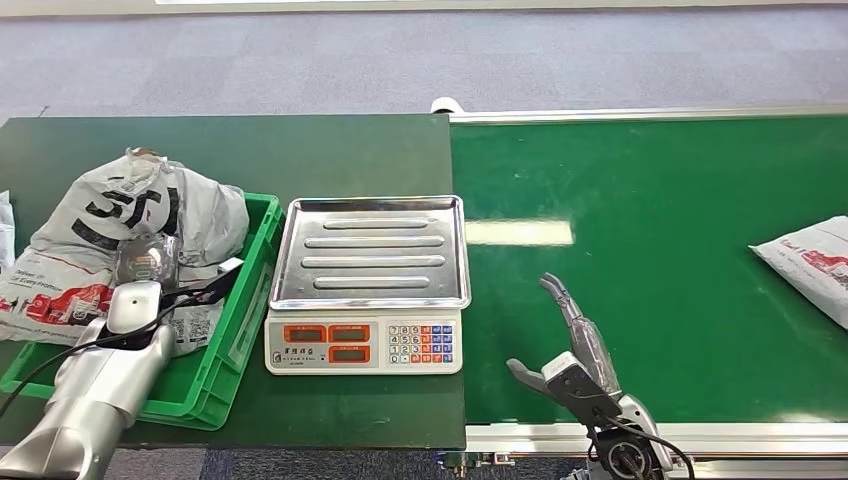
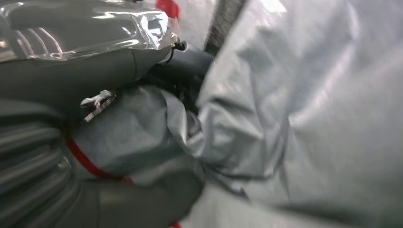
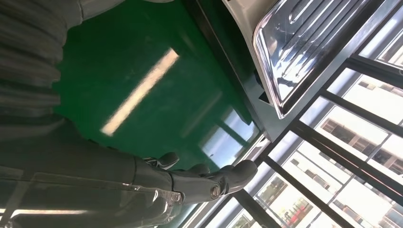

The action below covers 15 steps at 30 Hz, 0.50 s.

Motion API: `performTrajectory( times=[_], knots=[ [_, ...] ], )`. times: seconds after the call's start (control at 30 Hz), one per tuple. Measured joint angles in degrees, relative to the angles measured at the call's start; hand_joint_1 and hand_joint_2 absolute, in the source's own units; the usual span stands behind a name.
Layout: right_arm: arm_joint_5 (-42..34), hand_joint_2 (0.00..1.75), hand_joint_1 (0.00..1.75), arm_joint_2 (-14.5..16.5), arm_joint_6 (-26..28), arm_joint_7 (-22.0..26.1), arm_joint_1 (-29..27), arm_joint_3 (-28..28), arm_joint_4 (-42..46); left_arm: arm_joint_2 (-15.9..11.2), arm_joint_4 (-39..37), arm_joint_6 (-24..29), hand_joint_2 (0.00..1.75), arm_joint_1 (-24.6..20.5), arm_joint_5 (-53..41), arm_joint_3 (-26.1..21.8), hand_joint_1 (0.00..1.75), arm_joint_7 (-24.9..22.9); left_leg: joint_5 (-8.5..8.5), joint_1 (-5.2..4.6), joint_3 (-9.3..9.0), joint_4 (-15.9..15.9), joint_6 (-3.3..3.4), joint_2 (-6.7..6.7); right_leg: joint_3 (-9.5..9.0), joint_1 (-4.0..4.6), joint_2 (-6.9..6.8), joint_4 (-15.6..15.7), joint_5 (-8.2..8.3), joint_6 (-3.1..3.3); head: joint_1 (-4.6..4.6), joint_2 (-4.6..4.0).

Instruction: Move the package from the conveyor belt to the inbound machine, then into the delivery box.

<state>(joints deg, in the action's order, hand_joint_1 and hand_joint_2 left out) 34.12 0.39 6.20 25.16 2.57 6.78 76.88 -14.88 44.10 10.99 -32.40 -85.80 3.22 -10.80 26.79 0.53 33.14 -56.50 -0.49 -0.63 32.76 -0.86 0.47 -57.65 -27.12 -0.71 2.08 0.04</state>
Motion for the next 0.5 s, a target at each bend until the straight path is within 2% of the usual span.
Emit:
performTrajectory(
  times=[0.23,0.5],
  knots=[
    [0.04,1.75,0.00,0.34,0.38,-0.40,-1.21,-0.16,1.19,1.91,9.23,3.29,1.75,3.68,2.48,-1.92,0.00,1.90,0.00,-0.01,0.02,-0.01,0.00,-0.05,0.00,-0.03,-0.05,0.01,-0.01,-0.02,0.02,0.00],
    [0.04,1.75,0.00,0.36,0.36,-0.52,-2.57,-0.21,2.31,4.00,17.72,16.05,1.75,7.72,4.76,-2.45,0.00,3.03,0.03,-0.02,0.04,-0.01,0.00,0.17,0.06,-0.03,0.18,0.01,0.00,-0.01,0.00,0.00]
  ],
)
